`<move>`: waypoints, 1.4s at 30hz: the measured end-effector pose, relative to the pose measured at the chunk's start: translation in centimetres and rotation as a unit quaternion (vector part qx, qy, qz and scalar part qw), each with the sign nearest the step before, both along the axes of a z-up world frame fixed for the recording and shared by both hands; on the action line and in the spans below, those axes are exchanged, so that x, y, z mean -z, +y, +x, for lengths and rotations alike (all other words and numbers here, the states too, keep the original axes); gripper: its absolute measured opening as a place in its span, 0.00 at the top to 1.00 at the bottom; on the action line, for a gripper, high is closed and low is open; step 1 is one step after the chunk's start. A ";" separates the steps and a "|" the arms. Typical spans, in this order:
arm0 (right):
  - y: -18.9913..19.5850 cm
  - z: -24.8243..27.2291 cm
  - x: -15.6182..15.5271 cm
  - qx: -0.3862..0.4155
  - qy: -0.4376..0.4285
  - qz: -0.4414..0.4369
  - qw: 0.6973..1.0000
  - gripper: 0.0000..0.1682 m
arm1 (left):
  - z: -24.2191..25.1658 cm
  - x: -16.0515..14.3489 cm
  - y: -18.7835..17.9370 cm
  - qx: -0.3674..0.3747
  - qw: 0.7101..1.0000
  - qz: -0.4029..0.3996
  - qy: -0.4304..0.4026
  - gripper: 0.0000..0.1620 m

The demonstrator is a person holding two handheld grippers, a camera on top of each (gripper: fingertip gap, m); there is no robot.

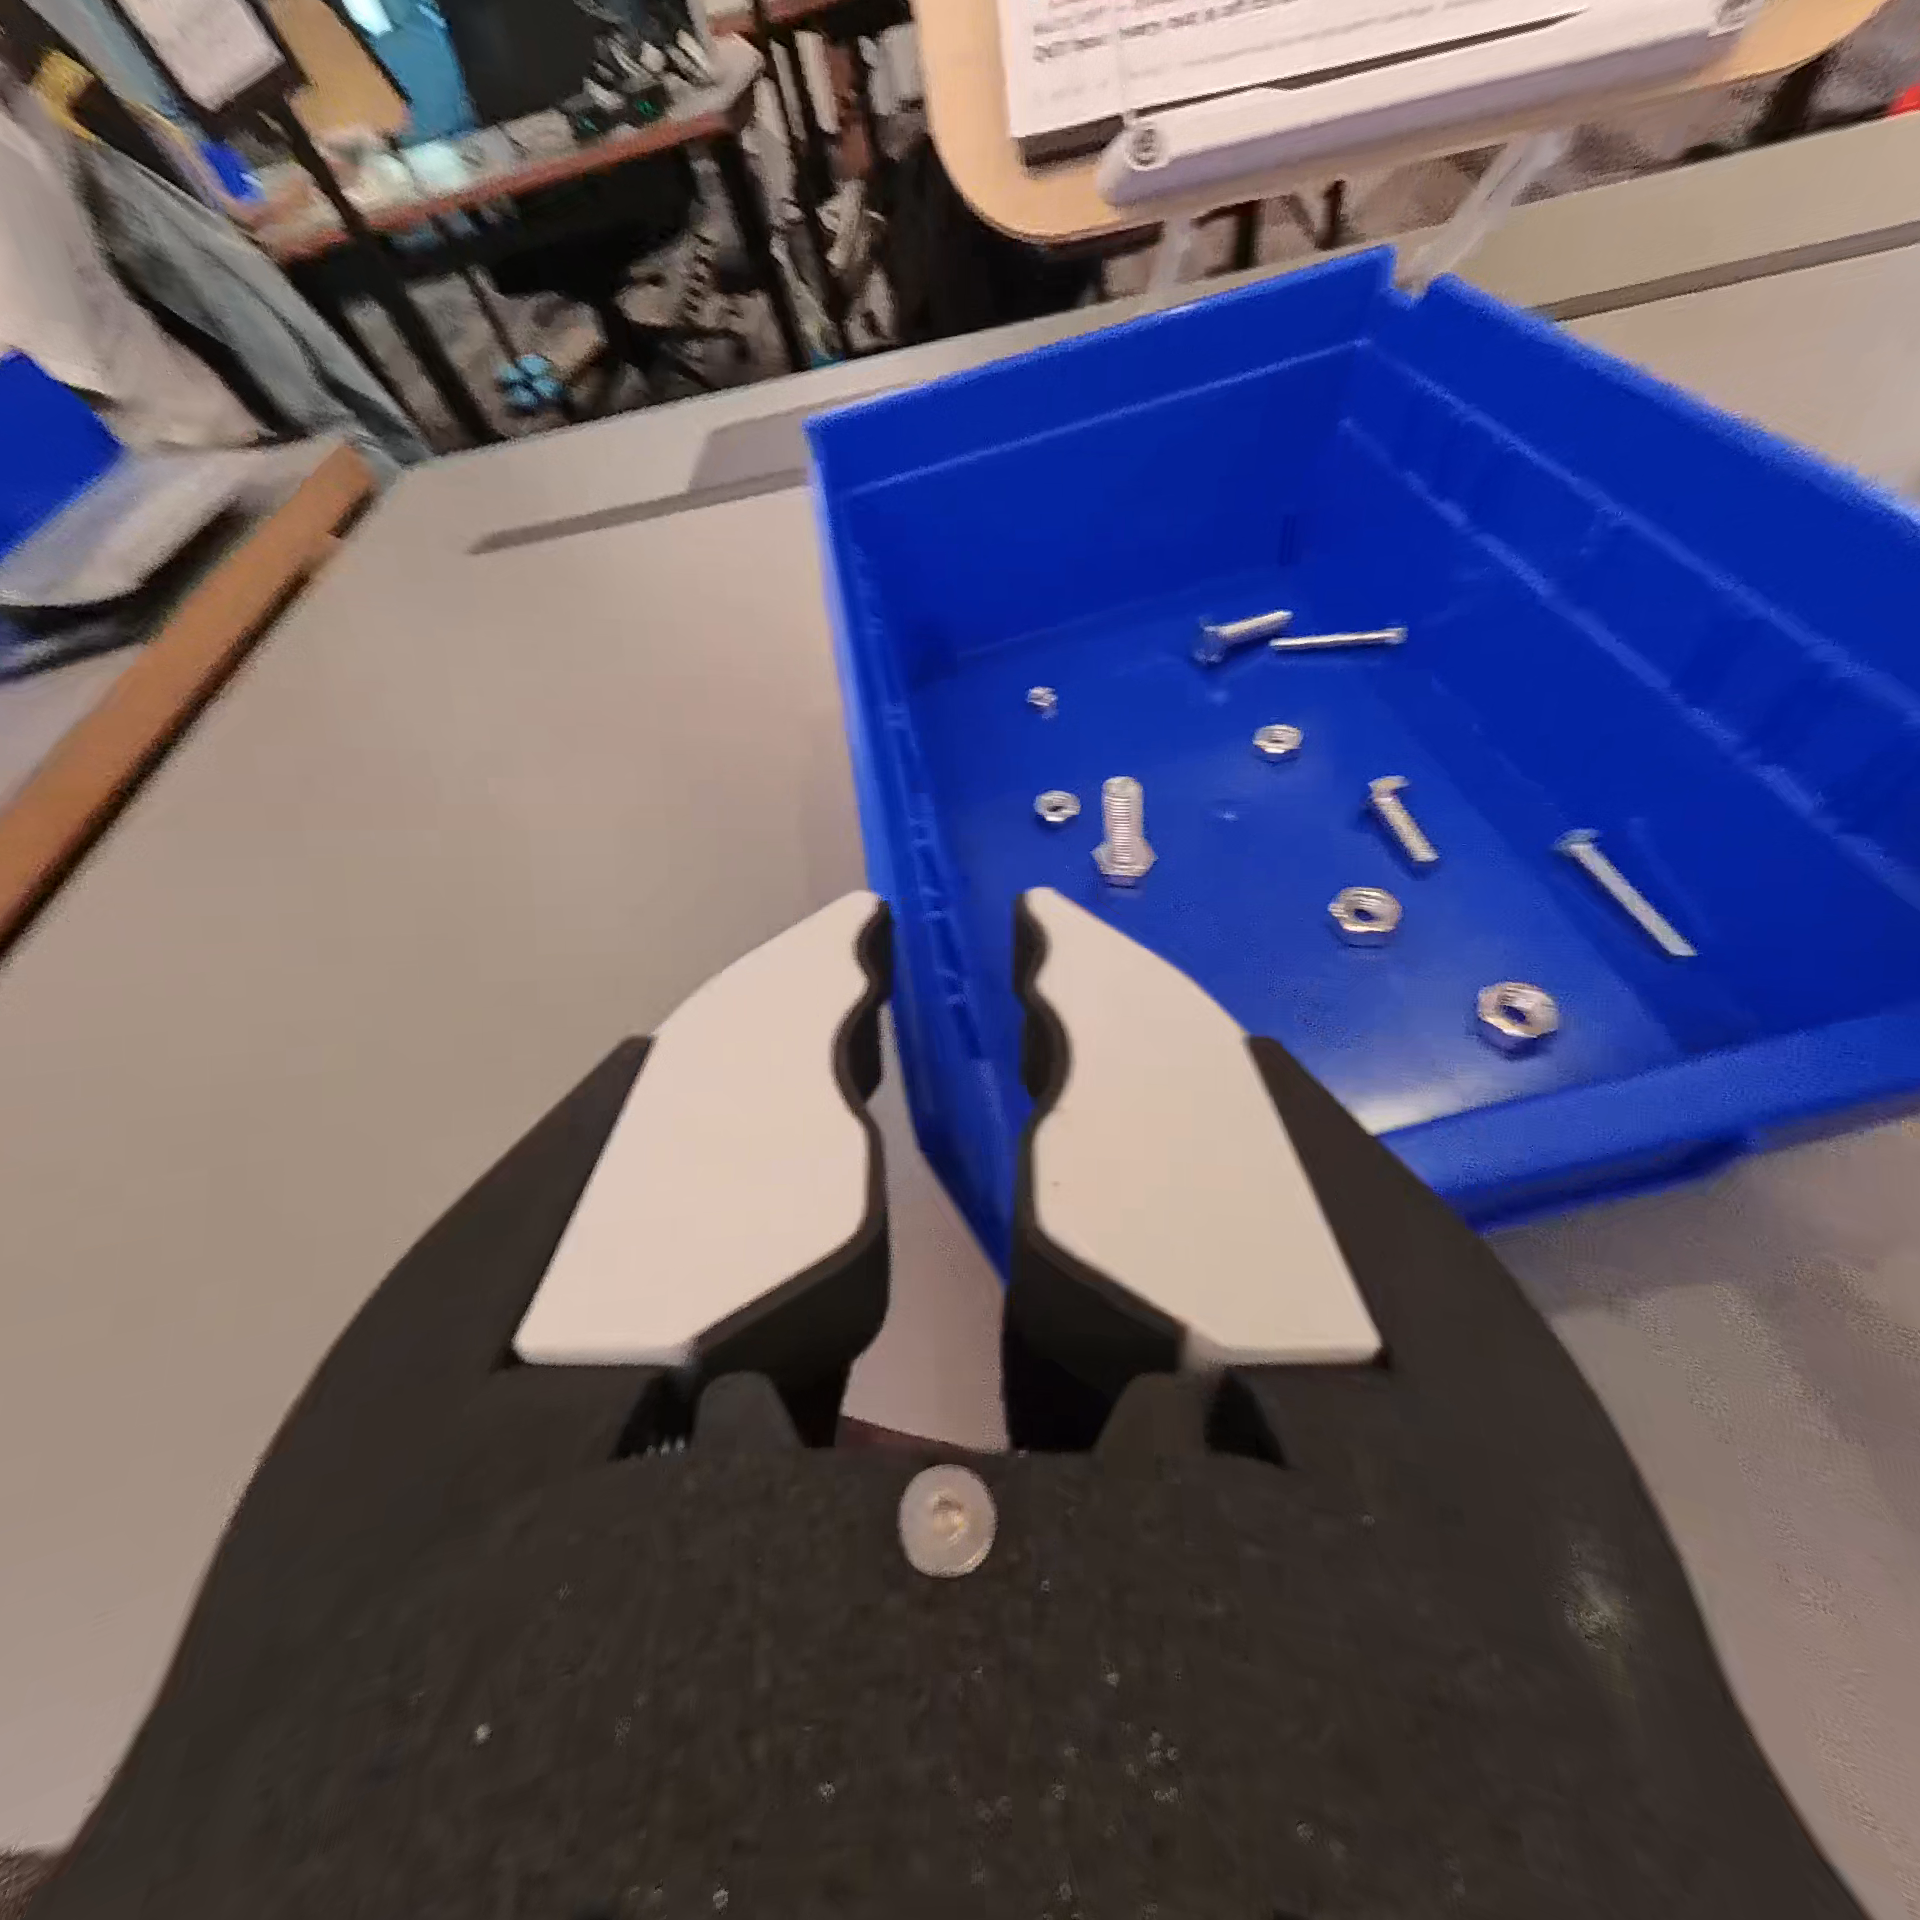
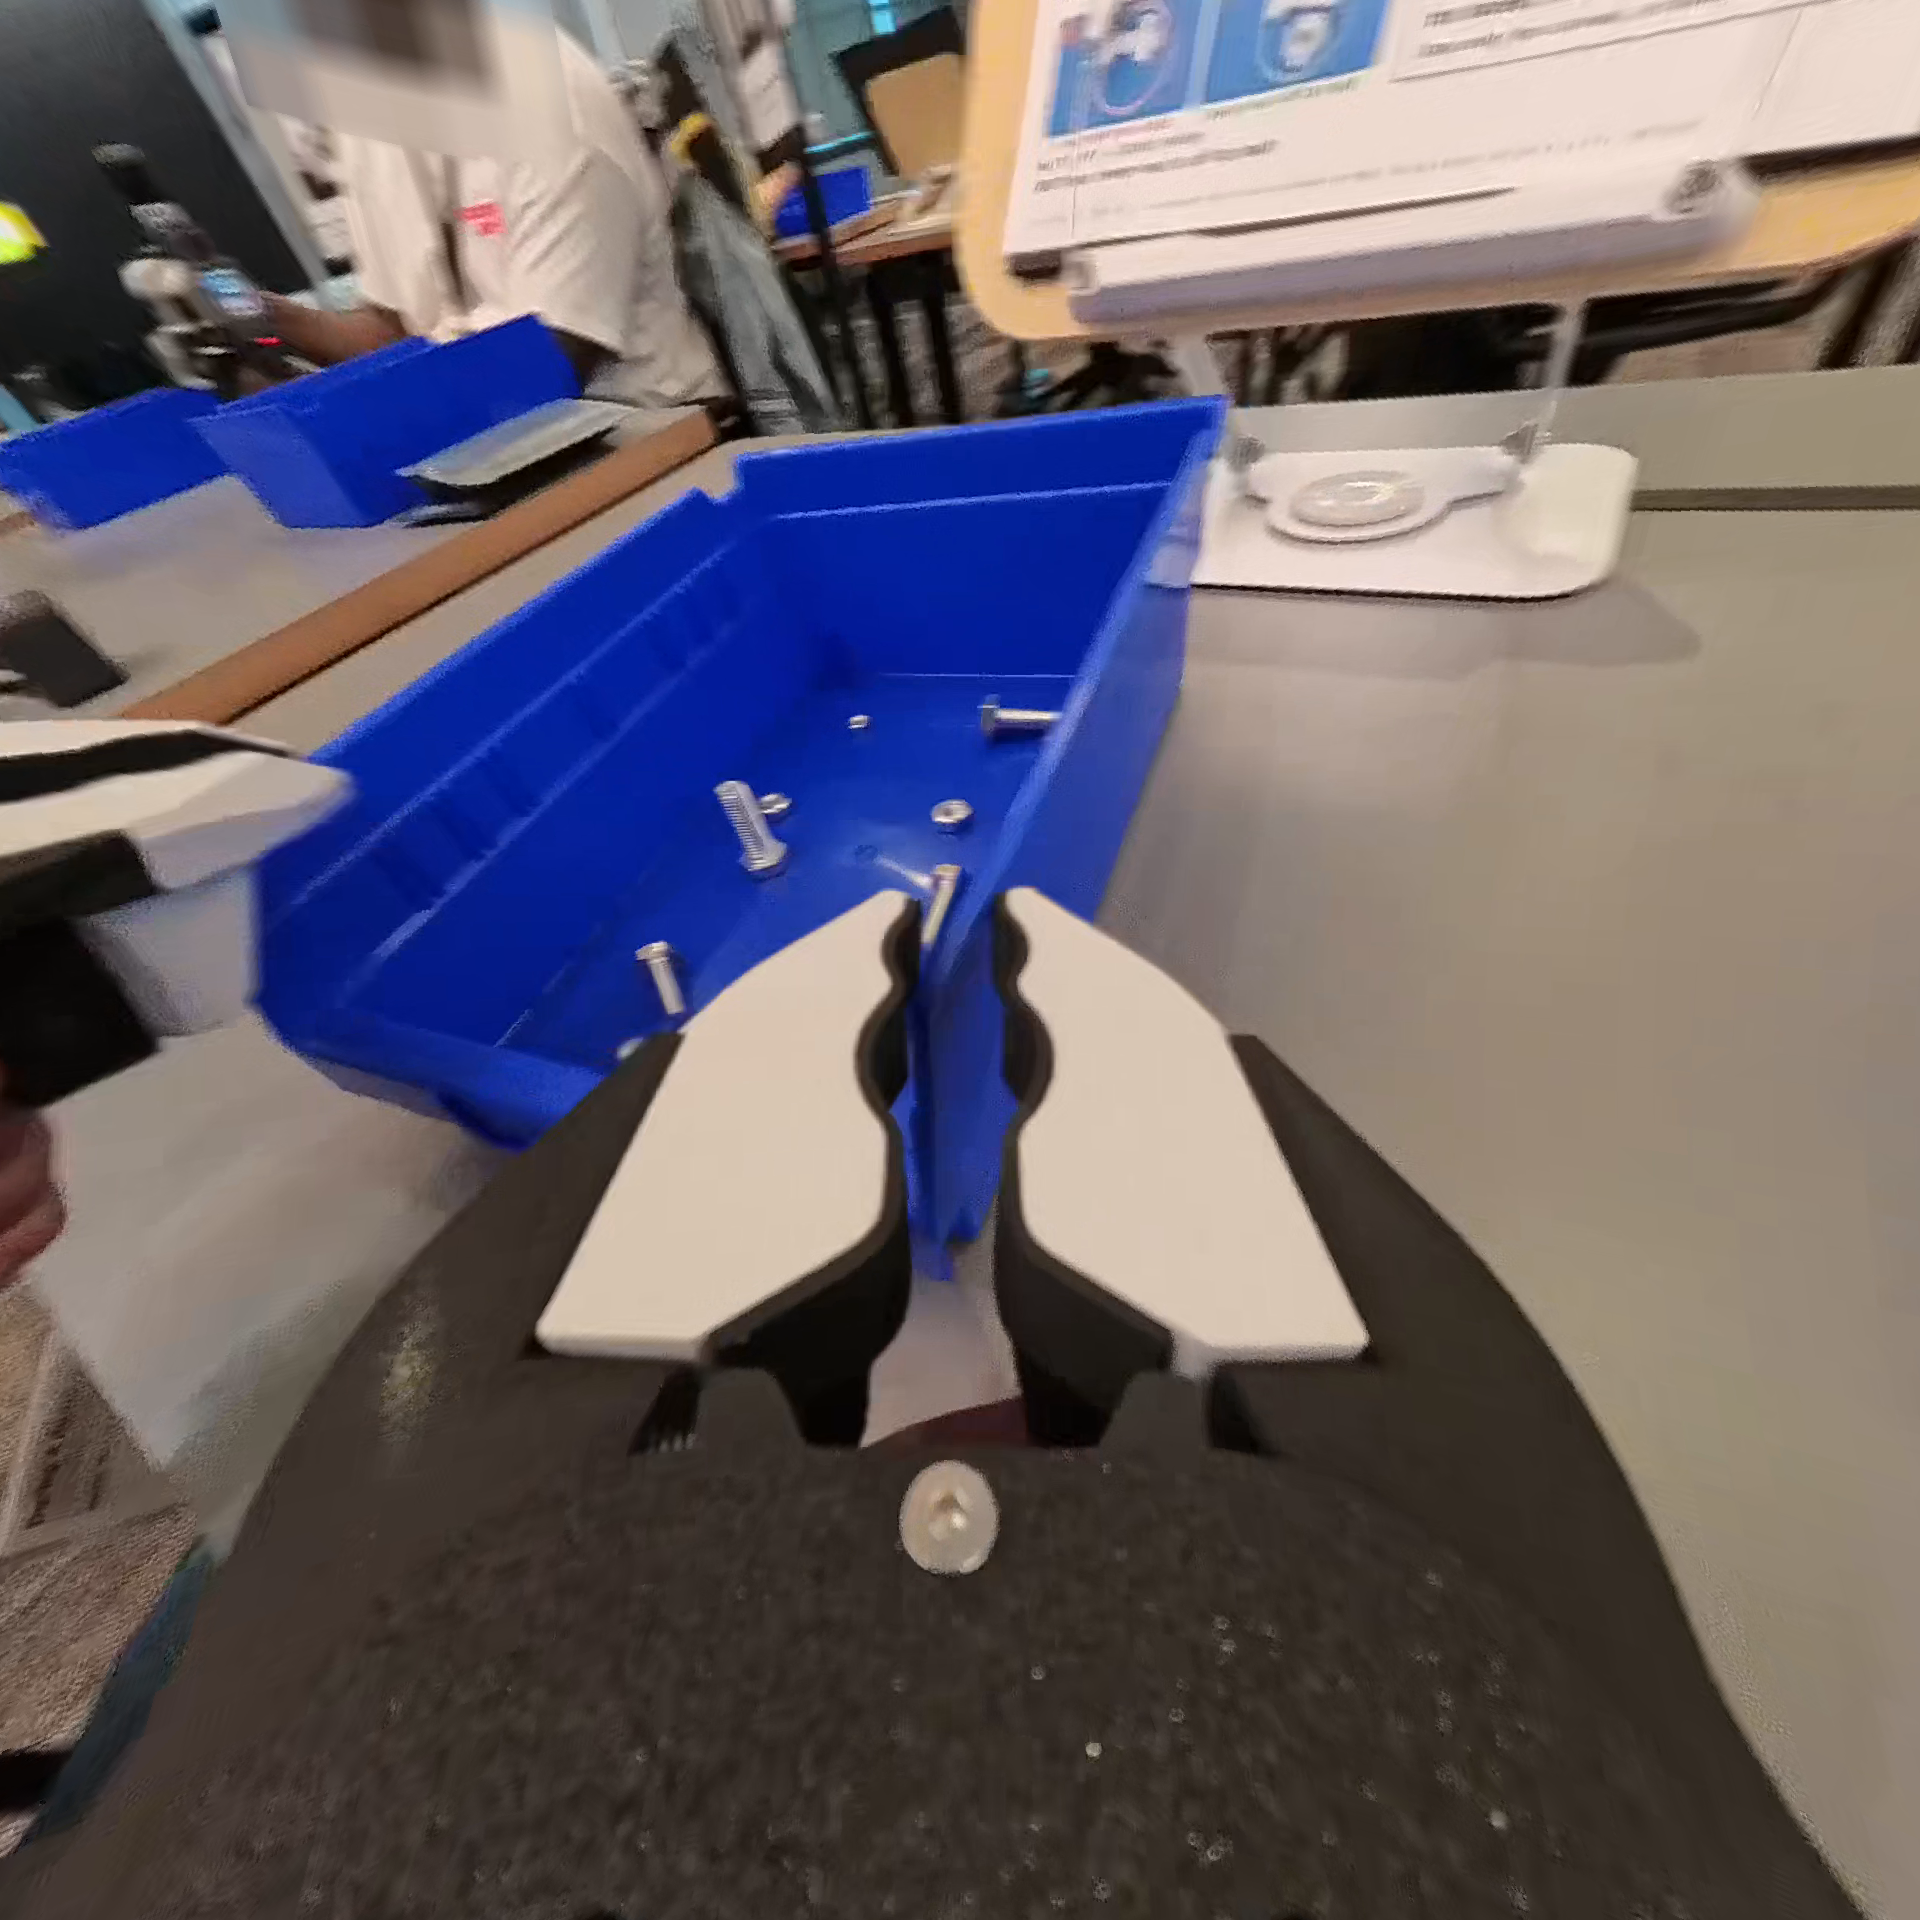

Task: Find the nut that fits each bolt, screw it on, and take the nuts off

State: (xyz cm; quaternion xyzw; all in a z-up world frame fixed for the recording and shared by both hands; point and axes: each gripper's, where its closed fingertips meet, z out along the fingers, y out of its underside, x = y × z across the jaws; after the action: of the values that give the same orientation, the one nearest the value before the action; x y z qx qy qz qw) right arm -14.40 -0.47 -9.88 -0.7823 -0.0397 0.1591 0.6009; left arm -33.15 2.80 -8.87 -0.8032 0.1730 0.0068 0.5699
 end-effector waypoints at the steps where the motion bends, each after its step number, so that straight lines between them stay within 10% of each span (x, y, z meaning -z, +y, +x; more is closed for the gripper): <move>1: 0.1 0.1 0.0 0.004 -0.003 0.010 1.000 0.92 | -0.4 -0.1 0.1 -0.010 1.000 0.011 0.013 0.93; 6: 0.1 -0.7 1.1 0.000 -0.014 -0.011 1.000 0.85 | 0.0 0.1 -0.7 0.000 0.999 -0.022 -0.046 0.71; 16: 0.4 -0.5 2.5 0.025 -0.029 -0.039 0.999 0.91 | -1.4 2.4 0.6 -0.030 0.996 -0.056 -0.064 0.64; 18: 0.5 -0.4 2.6 0.030 -0.037 -0.040 0.998 0.91 | -0.4 3.3 0.7 -0.005 0.993 -0.073 -0.092 0.66; 21: 0.7 -0.3 2.6 0.045 -0.046 -0.042 0.997 0.94 | -0.1 3.2 0.7 0.017 0.990 -0.084 -0.116 0.95; 42: 7.4 -15.8 -0.6 0.144 -0.017 -0.020 0.989 0.97 | -15.4 -1.9 10.2 -0.057 0.991 -0.037 -0.113 0.97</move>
State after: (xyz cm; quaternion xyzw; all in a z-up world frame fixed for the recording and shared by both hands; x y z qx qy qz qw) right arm -30.19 6.97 -9.29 -0.7940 0.0668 0.0581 0.6014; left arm -48.51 12.99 -7.02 -0.8282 0.0614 -0.0574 0.5542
